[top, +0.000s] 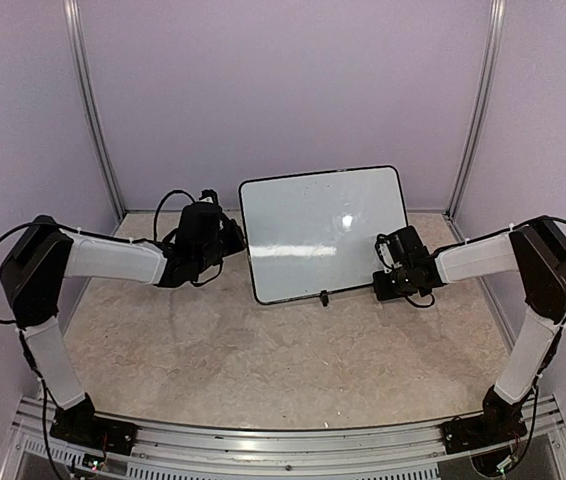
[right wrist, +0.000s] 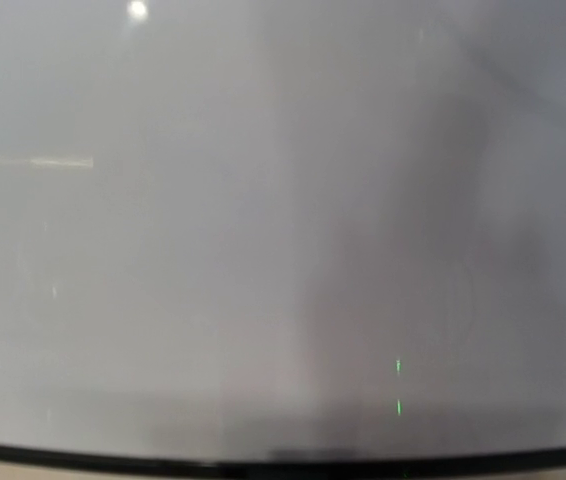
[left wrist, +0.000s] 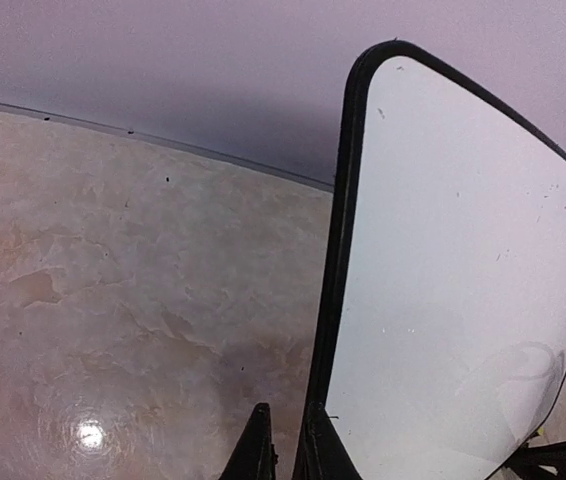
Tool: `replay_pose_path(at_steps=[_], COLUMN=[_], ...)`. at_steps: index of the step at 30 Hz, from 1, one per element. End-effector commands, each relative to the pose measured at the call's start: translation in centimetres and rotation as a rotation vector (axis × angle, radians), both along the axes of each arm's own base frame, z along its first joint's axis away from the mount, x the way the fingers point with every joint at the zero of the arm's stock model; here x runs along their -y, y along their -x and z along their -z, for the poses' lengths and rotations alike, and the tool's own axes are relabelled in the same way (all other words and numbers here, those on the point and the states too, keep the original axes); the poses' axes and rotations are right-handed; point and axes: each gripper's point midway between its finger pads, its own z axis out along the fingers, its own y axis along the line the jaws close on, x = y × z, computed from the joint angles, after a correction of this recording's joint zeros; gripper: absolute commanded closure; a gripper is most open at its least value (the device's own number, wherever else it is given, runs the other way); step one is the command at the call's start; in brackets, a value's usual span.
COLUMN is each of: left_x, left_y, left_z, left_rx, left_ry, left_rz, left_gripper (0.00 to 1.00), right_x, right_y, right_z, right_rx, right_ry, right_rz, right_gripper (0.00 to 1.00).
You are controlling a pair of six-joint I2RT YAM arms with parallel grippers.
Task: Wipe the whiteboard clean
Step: Move to the center of the whiteboard.
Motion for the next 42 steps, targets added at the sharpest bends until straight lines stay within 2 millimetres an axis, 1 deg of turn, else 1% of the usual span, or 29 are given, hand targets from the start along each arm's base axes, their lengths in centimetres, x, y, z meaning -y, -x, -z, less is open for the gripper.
replay_pose_path(at_steps=[1, 4, 7, 11, 14, 19, 28, 33, 36, 42], left_x=[-1.4, -0.6, 0.3, 2.0, 3.0, 4.3, 6.6, 7.5, 8.0, 8.9], left_y=[-0.5, -0.8, -0.8, -0.7, -0.6, -0.5, -0.1, 0.2, 0.5, 1.4], left_z=[4.7, 6.1, 6.6, 6.0, 5.7, 5.2, 5.5, 5.5, 5.1, 4.3], left_rx=[-0.129, -0.162, -0.169, -0.146, -0.139, -0.12, -0.124, -0.116, -0.098, -0.065], left_ry=[-0.171, -0.18, -0.171, -0.111, -0.101, -0.09, -0.053, -0.052, -0.032, 0.012], left_rz=[-0.075, -0.053, -0.027, 0.045, 0.077, 0.115, 0.193, 0.21, 0.235, 0.285], left_gripper=[0.89, 0.9, 0.9, 0.9, 0.9, 0.9, 0.91, 0.91, 0.91, 0.91], right_x=[0.2, 0.2, 0.2, 0.1, -0.1, -0.4, -1.0, -1.7, -1.9, -3.1], right_y=[-0.5, -0.4, -0.4, -0.4, -0.4, -0.7, -0.9, -0.9, -0.9, -0.6], right_z=[-0.1, -0.2, -0.1, 0.0, 0.1, 0.0, -0.2, -0.4, -0.4, -0.8], right_rx=[0.015, 0.019, 0.016, 0.014, 0.013, 0.013, 0.018, 0.026, 0.025, 0.051], right_ry=[-0.005, -0.006, -0.004, -0.008, -0.014, -0.027, -0.036, -0.04, -0.036, -0.063], right_rz=[0.044, 0.041, 0.04, 0.034, 0.032, 0.025, 0.016, 0.006, 0.013, -0.007], right_gripper=[1.0, 1.0, 1.0, 1.0, 1.0, 1.0, 1.0, 1.0, 1.0, 1.0])
